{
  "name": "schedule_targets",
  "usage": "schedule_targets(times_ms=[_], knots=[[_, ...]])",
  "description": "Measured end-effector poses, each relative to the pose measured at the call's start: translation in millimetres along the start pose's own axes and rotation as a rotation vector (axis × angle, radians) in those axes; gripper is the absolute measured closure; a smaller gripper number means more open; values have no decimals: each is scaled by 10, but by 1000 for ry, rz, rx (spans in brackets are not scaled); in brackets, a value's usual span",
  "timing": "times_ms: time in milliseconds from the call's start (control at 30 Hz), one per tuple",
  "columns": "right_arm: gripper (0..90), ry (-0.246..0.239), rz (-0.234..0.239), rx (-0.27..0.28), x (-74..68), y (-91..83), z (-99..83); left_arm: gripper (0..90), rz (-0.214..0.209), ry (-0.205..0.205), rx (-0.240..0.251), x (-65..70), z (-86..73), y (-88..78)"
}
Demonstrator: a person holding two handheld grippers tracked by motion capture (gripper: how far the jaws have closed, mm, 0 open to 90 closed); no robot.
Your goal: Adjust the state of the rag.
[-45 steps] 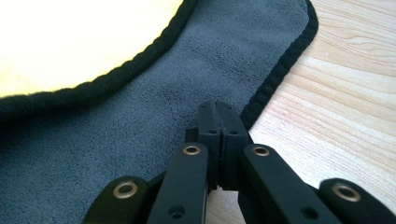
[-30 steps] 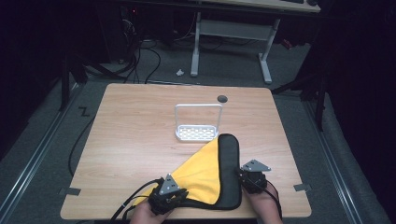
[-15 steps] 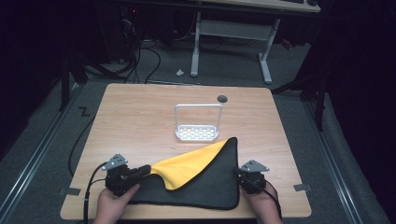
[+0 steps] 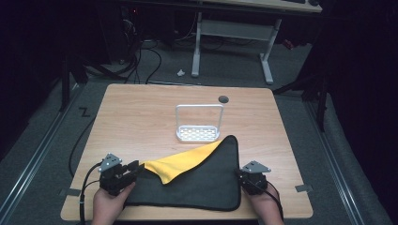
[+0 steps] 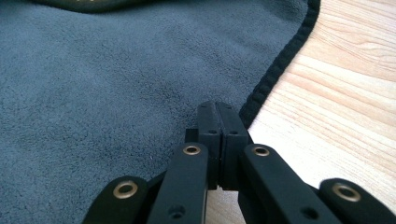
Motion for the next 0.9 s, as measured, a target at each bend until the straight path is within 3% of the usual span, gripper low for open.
schedule_targets(times_ms=[100, 200, 300, 367, 400, 467, 567, 633, 733, 833, 900], knots=[[900, 0, 0, 0, -1, 0, 0, 601, -99, 41, -31, 301, -35, 47], [900, -1, 1, 0, 0, 0, 0, 504, -183, 108, -104, 629, -147, 213], [900, -3, 1, 2, -1, 0, -1, 427, -150, 253, -169, 859, -278, 396], [900, -3, 1, 3, -3, 0, -2, 413, -108, 304, -199, 925, -329, 506], [900, -3, 1, 3, -3, 0, -2, 454, -78, 319, -206, 924, -336, 546], [900, 0, -1, 3, -3, 0, -2, 671, -46, 303, -197, 867, -314, 579], [900, -2, -2, 3, -6, 1, -1, 889, -55, 234, -179, 755, -233, 563], [900, -1, 1, 1, -5, -3, -4, 900, -77, 201, -156, 708, -149, 519], [900, -3, 3, -4, 1, -20, -17, 900, -60, 192, -118, 597, 27, 453], [900, -9, 3, -7, 12, -53, -45, 900, -40, 110, -92, 343, 232, 426], [900, -8, 1, -7, 26, -80, -72, 899, -90, 89, -83, 336, 276, 390]])
Point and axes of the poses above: each handheld gripper's, and its own axes: y roughly forward along the jaws, z roughly out of its top, x roughly to its right, the point moved 5 cm from there along y, roughly forward along the jaws, and after that the axes turned 8 degrees about z, right-handed, at the moved point
